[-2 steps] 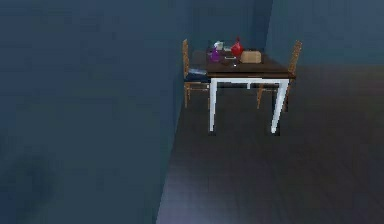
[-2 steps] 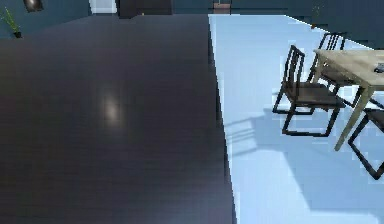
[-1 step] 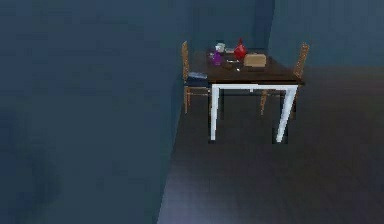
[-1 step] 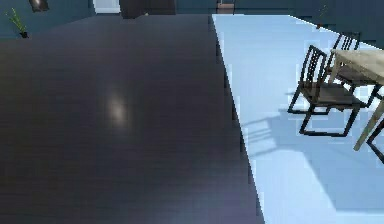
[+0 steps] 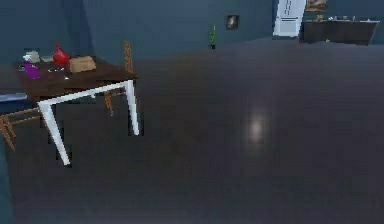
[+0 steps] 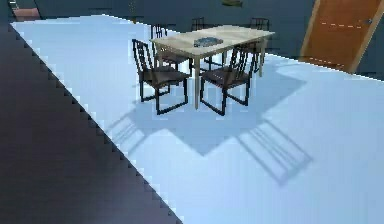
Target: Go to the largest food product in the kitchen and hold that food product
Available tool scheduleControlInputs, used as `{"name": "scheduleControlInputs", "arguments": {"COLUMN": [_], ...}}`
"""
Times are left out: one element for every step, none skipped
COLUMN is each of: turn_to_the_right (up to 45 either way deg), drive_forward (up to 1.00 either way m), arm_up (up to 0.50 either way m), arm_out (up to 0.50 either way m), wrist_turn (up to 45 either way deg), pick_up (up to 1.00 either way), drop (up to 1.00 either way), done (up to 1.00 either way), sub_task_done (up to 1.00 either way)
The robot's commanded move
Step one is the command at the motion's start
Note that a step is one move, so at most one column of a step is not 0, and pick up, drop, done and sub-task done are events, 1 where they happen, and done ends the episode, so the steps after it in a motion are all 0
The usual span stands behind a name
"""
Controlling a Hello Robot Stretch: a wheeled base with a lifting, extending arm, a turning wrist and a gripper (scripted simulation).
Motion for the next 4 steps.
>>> {"name": "scheduleControlInputs", "arguments": {"turn_to_the_right": [45.0, 0.0, -45.0, -42.0], "drive_forward": [0.0, 0.2, 0.0, 0.0], "arm_up": [0.0, 0.0, 0.0, 0.0], "arm_out": [0.0, 0.0, 0.0, 0.0], "wrist_turn": [0.0, 0.0, 0.0, 0.0], "pick_up": [0.0, 0.0, 0.0, 0.0], "drop": [0.0, 0.0, 0.0, 0.0], "done": [0.0, 0.0, 0.0, 0.0], "sub_task_done": [0.0, 0.0, 0.0, 0.0]}}
